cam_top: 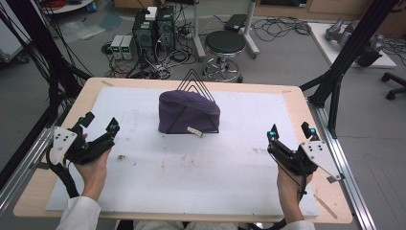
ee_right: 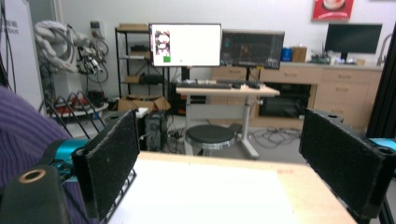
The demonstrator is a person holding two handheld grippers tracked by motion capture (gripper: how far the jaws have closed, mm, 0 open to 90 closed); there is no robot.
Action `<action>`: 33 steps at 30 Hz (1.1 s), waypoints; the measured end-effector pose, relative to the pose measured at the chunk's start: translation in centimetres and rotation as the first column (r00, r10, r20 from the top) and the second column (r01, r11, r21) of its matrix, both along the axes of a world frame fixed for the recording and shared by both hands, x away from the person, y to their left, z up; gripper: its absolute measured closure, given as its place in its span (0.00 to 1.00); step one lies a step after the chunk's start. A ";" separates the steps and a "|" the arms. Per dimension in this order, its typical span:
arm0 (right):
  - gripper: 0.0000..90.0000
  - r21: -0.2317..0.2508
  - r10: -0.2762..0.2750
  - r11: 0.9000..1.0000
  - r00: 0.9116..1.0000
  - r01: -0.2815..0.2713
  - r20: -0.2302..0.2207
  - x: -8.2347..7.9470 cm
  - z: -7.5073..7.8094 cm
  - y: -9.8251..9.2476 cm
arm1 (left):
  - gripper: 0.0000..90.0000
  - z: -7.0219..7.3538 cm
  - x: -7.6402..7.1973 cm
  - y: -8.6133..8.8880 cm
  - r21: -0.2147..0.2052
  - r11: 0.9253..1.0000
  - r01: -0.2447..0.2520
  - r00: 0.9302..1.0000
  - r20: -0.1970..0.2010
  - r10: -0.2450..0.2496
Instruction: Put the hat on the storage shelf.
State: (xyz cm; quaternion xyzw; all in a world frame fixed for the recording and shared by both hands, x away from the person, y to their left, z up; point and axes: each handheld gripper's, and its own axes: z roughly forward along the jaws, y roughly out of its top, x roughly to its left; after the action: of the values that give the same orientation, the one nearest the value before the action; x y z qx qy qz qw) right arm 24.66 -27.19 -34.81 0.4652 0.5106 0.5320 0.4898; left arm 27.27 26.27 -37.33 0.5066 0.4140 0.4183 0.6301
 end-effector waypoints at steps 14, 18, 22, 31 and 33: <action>0.13 0.013 -0.016 1.000 0.994 0.017 -0.112 -0.7 -5.3 -0.8 | 0.20 -3.1 -1.2 2.2 0.006 1.000 -0.007 0.998 -0.056 0.007; 0.13 0.013 -0.028 0.999 0.990 0.030 -0.136 -0.8 -6.5 -1.1 | 0.20 -4.1 -1.3 2.9 0.009 1.000 -0.014 0.997 -0.074 0.015; 0.13 -0.009 -0.041 0.999 0.989 0.040 -0.141 -0.8 -7.4 -1.4 | 0.20 -5.2 -1.3 3.5 0.012 1.000 -0.009 0.995 -0.099 0.011; 0.13 -0.043 -0.037 0.999 0.988 0.031 -0.149 -0.8 -8.4 -1.3 | 0.20 -6.4 -1.3 4.5 -0.017 1.000 -0.004 0.993 -0.117 0.002; 0.13 -0.051 -0.036 0.998 0.987 0.029 -0.159 -0.8 -8.5 -1.2 | 0.20 -6.6 -1.2 4.5 -0.019 1.000 0.006 0.992 -0.126 -0.009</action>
State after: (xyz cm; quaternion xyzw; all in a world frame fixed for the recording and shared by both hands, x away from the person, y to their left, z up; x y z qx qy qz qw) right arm 23.91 -28.38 -43.32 0.5026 0.5532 0.4725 0.4670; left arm 26.02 30.77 -43.90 0.5278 0.4549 0.3793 0.6088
